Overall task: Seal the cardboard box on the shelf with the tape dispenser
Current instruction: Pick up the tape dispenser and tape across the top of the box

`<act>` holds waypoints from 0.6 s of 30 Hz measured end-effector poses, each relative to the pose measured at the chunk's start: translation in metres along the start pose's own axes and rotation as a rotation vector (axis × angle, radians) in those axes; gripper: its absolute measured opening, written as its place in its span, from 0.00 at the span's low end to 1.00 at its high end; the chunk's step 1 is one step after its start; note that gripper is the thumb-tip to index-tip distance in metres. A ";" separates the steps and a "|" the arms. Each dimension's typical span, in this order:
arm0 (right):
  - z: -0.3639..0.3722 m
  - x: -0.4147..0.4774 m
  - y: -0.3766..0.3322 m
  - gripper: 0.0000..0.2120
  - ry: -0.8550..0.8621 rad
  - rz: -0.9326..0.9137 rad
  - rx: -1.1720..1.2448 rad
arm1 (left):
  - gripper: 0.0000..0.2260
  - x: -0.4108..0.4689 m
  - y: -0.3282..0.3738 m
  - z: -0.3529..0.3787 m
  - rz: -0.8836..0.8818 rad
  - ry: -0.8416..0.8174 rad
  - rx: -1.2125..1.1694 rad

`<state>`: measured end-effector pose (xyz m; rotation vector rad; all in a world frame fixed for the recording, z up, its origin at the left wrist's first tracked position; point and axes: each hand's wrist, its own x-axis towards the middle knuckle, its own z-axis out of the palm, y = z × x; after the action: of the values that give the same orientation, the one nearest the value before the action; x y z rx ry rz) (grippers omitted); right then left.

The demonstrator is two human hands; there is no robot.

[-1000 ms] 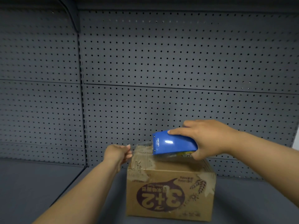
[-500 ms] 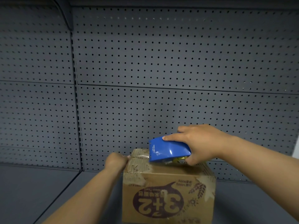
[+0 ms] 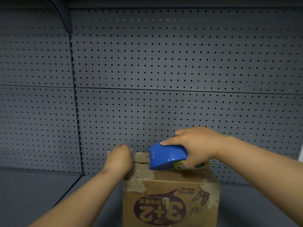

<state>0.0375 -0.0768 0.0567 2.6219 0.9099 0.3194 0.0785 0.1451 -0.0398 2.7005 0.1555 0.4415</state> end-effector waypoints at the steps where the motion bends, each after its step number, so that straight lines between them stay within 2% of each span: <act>1: 0.000 0.001 0.001 0.38 -0.005 0.002 0.009 | 0.15 -0.002 0.008 0.000 0.051 -0.022 -0.051; 4: 0.001 0.002 0.005 0.38 -0.025 0.022 0.039 | 0.20 -0.012 0.022 0.007 0.204 -0.202 -0.093; 8: 0.010 -0.001 0.006 0.38 -0.003 0.024 0.015 | 0.22 -0.018 0.017 0.025 0.306 -0.384 0.059; 13: 0.017 -0.001 0.007 0.37 0.028 -0.072 0.028 | 0.23 -0.015 0.014 0.028 0.276 -0.444 0.100; 18: 0.020 -0.009 0.020 0.33 -0.036 -0.013 0.172 | 0.22 -0.016 0.014 0.026 0.310 -0.431 0.104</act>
<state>0.0481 -0.1015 0.0458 2.7662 0.9815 0.1978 0.0727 0.1203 -0.0617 2.8560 -0.3742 -0.0754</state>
